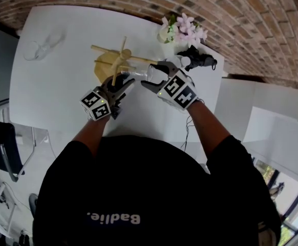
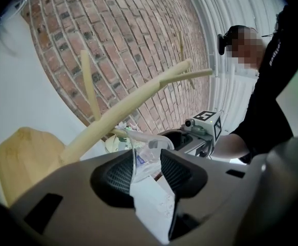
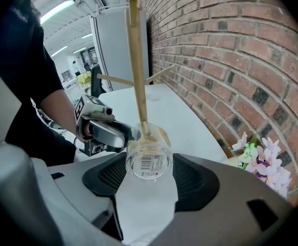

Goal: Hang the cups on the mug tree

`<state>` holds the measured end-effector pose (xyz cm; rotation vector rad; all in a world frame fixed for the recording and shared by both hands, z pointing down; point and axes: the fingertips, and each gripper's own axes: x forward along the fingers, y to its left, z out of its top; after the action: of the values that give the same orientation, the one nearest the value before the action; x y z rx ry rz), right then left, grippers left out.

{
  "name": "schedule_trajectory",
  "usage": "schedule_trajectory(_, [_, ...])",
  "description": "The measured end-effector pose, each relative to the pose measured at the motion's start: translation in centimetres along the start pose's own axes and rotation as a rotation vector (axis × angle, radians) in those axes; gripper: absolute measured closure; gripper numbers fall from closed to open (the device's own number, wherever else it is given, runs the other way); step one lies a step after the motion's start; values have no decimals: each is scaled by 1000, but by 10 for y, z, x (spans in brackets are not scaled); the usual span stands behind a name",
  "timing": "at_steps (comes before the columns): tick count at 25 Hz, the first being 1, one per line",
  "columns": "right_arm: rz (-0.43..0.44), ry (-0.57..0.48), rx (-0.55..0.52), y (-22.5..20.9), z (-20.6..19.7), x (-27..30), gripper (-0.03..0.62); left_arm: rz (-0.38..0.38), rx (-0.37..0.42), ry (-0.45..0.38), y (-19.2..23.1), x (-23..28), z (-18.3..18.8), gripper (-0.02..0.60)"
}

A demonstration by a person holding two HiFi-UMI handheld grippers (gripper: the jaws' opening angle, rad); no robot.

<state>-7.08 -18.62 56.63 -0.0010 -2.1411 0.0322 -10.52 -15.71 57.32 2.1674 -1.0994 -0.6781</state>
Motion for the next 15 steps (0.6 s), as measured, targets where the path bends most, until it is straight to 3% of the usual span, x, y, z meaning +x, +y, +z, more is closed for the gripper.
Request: schedule_trajectory(15, [-6,42,-75,0,-1,18,293,39,-8,-13,18,-10,-3,413])
